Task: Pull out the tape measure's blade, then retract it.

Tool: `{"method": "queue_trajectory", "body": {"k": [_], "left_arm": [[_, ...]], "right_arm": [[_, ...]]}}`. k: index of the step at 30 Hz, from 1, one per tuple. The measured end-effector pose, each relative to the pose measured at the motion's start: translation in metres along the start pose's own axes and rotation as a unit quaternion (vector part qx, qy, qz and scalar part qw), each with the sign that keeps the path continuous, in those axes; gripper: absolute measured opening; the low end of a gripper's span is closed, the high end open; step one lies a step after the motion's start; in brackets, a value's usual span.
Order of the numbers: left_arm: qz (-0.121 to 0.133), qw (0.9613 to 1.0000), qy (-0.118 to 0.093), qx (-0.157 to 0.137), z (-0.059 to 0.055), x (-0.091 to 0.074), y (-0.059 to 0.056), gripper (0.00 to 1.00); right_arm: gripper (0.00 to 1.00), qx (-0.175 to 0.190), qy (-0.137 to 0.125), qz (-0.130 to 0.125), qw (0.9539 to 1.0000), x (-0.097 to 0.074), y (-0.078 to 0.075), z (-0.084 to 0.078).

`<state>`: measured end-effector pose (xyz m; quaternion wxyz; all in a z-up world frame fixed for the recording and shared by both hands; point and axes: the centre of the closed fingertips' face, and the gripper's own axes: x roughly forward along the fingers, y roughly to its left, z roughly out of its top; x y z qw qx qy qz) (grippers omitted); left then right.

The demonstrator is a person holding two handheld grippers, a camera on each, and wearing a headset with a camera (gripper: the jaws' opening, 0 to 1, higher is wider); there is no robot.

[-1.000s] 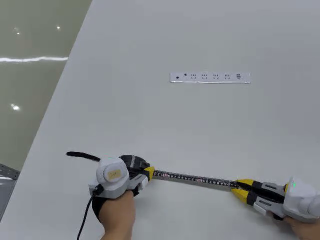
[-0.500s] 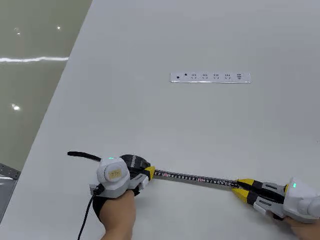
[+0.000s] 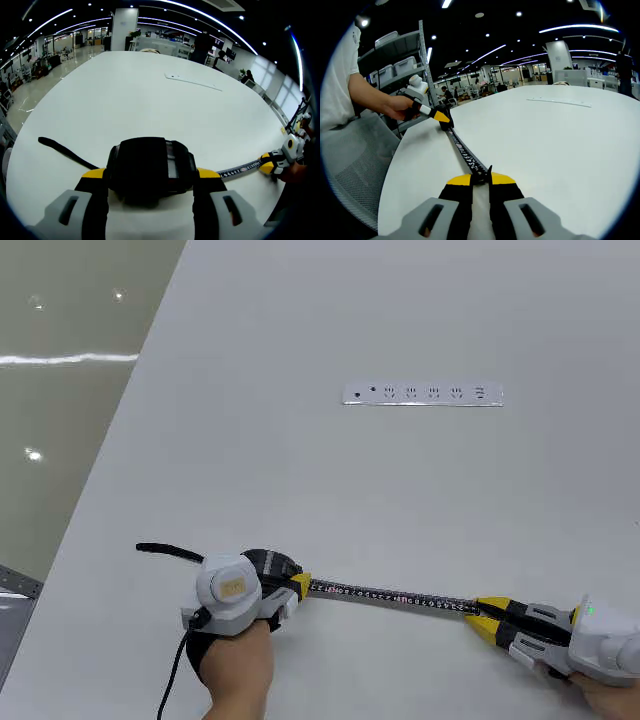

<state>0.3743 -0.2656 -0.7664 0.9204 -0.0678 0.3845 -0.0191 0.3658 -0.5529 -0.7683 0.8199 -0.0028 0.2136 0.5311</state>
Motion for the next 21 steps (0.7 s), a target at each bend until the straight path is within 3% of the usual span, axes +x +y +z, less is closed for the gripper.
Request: {"method": "queue_trajectory", "body": {"k": [9, 21], "left_arm": [[0.0, 1.0, 0.001, 0.0, 0.0, -0.001, 0.0, 0.66], [0.0, 1.0, 0.002, 0.0, -0.001, 0.0, 0.0, 0.66]], "right_arm": [[0.1, -0.007, -0.001, 0.013, 0.9999, 0.014, 0.011, 0.005], [0.1, -0.006, -0.002, 0.016, 0.9998, 0.019, 0.014, 0.006]]}}
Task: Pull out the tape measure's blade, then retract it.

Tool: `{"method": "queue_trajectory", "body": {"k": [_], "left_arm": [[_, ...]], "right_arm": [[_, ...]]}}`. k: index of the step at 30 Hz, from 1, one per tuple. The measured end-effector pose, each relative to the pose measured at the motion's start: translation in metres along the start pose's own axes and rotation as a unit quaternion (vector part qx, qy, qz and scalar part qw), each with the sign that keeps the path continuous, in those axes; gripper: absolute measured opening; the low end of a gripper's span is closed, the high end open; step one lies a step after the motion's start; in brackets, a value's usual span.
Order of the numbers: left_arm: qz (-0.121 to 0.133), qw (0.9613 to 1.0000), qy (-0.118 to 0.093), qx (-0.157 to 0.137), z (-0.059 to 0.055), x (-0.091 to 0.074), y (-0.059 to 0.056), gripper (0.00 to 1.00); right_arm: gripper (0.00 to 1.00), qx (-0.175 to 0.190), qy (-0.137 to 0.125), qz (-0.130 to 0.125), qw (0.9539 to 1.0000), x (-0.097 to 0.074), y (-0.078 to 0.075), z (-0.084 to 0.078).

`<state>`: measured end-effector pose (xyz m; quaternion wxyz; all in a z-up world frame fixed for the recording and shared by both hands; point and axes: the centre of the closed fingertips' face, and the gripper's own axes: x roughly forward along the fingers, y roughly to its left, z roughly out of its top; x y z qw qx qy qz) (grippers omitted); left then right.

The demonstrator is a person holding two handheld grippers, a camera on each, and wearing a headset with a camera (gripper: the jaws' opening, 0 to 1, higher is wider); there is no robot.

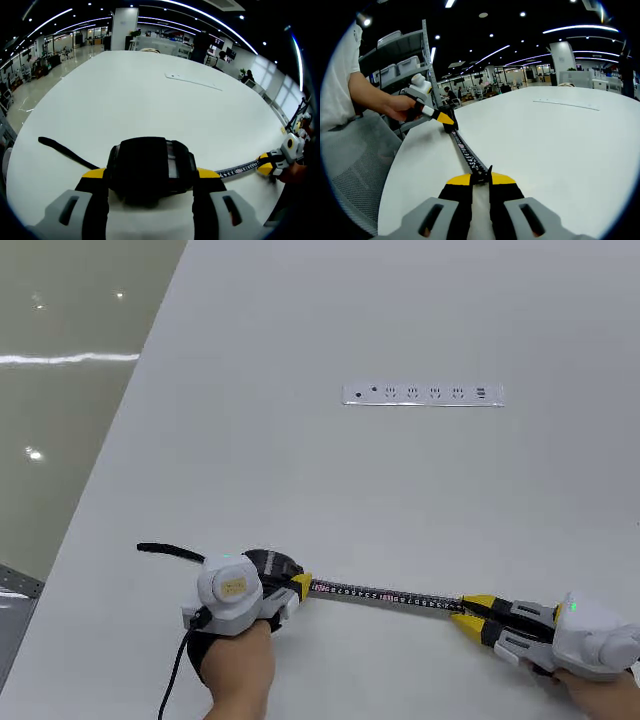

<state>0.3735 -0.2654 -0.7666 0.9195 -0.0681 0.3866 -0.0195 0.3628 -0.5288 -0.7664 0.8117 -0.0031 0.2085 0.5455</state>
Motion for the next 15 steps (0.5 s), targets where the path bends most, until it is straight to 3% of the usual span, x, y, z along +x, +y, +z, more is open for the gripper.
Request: {"method": "queue_trajectory", "body": {"k": [15], "left_arm": [[0.001, 1.0, 0.0, 0.0, 0.0, 0.001, 0.0, 0.66]], "right_arm": [[0.1, 0.001, 0.0, 0.004, 1.0, 0.012, 0.001, 0.003]]}}
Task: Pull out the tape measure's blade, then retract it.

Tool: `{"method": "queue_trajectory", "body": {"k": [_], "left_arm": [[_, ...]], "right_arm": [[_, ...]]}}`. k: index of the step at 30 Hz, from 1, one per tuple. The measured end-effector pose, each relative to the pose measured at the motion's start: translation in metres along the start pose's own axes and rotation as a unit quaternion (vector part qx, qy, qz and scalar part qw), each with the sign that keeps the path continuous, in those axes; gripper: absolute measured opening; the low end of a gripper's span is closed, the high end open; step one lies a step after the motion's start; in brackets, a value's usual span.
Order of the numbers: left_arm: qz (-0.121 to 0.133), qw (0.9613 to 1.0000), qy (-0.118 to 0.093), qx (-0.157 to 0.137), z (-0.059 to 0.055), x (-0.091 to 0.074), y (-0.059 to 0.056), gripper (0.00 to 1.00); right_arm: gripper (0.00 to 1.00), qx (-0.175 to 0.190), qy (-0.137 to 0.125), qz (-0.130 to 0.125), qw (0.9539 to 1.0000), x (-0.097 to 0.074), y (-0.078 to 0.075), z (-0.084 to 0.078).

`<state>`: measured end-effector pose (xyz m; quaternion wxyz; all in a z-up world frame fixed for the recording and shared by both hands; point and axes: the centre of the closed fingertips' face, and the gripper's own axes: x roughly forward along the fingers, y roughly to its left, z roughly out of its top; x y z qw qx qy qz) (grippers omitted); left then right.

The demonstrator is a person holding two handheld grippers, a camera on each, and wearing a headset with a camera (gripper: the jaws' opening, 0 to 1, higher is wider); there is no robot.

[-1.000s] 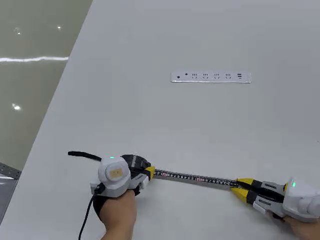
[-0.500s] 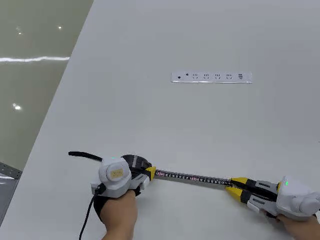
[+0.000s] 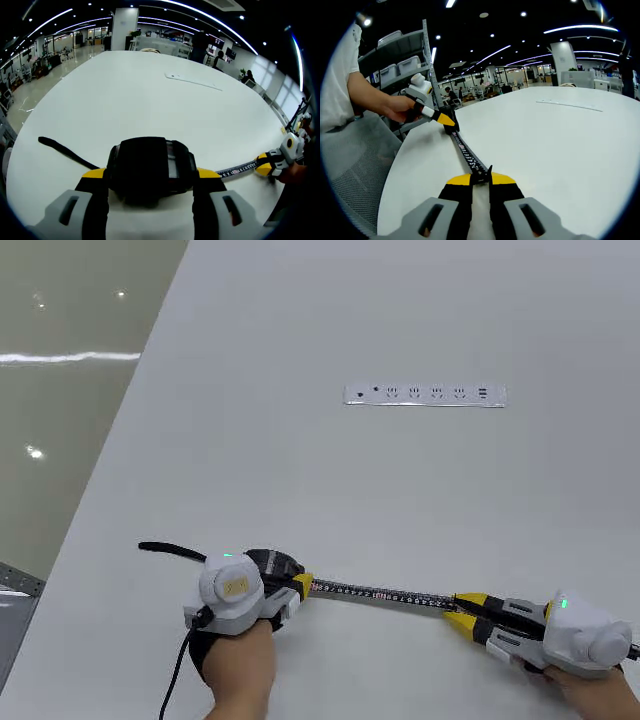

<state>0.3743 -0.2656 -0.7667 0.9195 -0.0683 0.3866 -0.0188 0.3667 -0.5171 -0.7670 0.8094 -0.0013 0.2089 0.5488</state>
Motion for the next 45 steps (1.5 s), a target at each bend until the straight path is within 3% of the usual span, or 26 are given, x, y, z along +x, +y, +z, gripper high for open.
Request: {"method": "queue_trajectory", "body": {"k": [45], "left_arm": [[0.001, 1.0, 0.003, -0.001, -0.001, -0.001, 0.001, 0.66]], "right_arm": [[0.11, -0.003, -0.004, 0.011, 0.9999, 0.044, 0.022, 0.011]]}}
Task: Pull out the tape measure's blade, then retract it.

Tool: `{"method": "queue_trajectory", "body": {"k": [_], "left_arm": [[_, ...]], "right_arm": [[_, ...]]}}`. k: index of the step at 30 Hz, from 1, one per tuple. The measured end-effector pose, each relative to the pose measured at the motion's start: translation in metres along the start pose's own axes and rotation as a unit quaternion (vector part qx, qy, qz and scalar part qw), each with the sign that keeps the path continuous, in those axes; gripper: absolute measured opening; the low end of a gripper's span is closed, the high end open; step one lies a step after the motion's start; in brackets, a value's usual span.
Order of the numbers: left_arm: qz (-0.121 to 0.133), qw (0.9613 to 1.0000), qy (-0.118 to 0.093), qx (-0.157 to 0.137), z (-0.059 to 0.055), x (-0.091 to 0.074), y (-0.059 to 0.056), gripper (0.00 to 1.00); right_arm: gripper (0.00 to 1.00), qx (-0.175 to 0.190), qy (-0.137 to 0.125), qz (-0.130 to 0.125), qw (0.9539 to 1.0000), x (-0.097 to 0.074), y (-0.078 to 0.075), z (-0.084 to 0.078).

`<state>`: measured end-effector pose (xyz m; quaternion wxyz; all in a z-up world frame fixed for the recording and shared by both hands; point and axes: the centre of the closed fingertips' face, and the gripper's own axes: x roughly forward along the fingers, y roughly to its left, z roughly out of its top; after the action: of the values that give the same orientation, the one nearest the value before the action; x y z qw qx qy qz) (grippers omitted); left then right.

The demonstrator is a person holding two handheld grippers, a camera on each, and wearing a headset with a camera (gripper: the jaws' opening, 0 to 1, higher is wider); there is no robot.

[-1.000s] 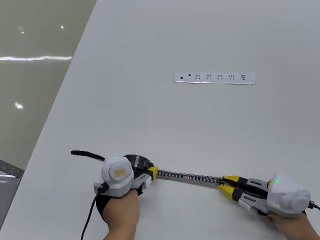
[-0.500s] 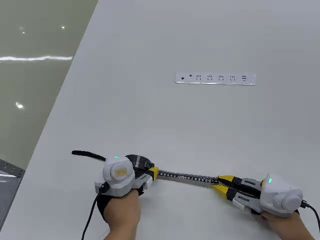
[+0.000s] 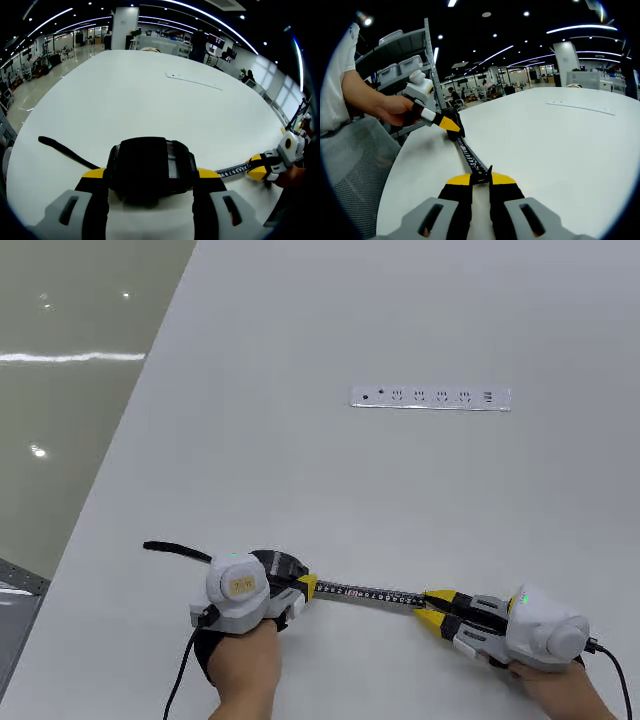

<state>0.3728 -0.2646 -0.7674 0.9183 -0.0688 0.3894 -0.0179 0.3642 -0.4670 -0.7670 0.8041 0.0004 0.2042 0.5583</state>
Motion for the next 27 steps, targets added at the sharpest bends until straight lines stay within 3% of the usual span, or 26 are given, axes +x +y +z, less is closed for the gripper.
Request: {"method": "queue_trajectory", "body": {"k": [27], "left_arm": [[-0.002, 1.0, -0.002, -0.002, 0.0, 0.001, 0.0, 0.66]], "right_arm": [[0.11, 0.003, 0.003, 0.006, 1.0, 0.028, 0.01, 0.006]]}}
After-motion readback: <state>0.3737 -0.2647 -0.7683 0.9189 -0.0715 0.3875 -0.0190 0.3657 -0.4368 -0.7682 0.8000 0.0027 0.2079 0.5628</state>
